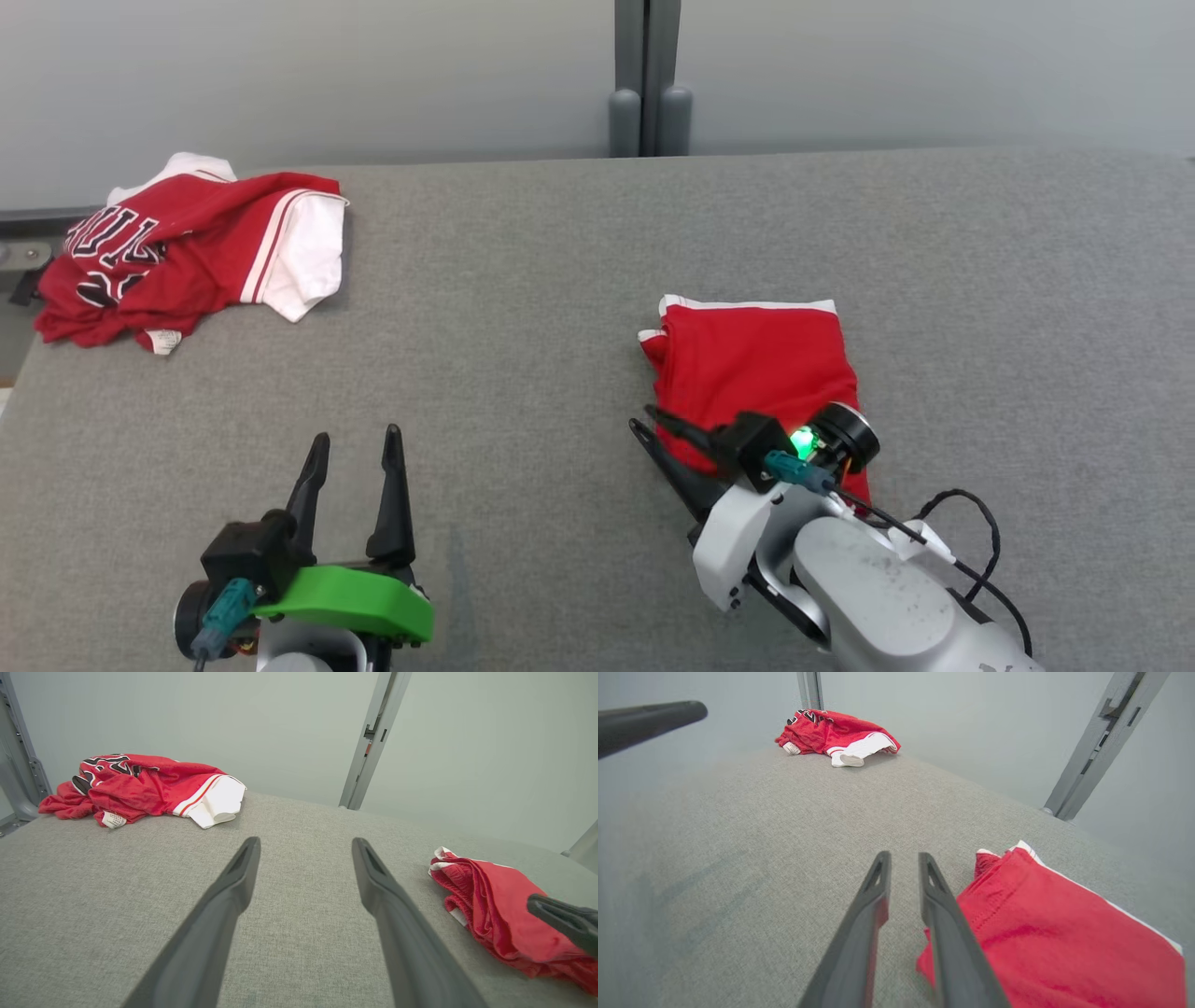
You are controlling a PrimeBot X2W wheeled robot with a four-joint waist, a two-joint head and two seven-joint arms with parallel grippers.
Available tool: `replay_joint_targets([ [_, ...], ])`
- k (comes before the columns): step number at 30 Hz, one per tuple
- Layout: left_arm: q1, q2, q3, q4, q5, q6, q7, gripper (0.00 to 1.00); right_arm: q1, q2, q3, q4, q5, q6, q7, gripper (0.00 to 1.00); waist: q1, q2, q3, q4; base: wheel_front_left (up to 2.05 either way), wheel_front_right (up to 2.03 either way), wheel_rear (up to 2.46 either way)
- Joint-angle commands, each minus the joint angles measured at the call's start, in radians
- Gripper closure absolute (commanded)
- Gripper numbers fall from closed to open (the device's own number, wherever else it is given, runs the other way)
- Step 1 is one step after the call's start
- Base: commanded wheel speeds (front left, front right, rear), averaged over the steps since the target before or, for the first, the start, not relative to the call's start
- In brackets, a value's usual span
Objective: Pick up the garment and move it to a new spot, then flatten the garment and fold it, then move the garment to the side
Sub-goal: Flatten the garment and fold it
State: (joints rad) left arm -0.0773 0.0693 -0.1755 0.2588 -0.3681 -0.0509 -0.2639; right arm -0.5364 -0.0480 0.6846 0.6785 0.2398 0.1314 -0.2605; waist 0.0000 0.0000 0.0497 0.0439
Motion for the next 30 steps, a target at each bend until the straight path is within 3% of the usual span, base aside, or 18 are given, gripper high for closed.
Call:
replay_joint_targets([
  [1, 0.016, -0.001, 0.009, -0.007, 0.013, -0.004, -0.001, 0.00, 0.024, -0.005, -0.032, -0.031, -0.006, -0.001, -0.004, 0.00, 0.0000, 0.0000, -0.033, -0.033, 0.00, 0.00, 0.00],
  [19, 0.084, -0.015, 0.029, -0.005, 0.014, 0.000, -0.001, 0.00, 0.265, -0.004, -0.550, -0.203, -0.079, -0.001, -0.005, 0.00, 0.0000, 0.0000, -0.086, -0.093, 0.00, 0.00, 0.00],
  [30, 0.159, -0.018, 0.065, -0.007, 0.005, 0.004, -0.001, 0.00, 0.391, -0.004, -0.646, -0.262, -0.065, -0.001, -0.006, 0.00, 0.0000, 0.0000, -0.095, -0.105, 0.00, 0.00, 0.00],
])
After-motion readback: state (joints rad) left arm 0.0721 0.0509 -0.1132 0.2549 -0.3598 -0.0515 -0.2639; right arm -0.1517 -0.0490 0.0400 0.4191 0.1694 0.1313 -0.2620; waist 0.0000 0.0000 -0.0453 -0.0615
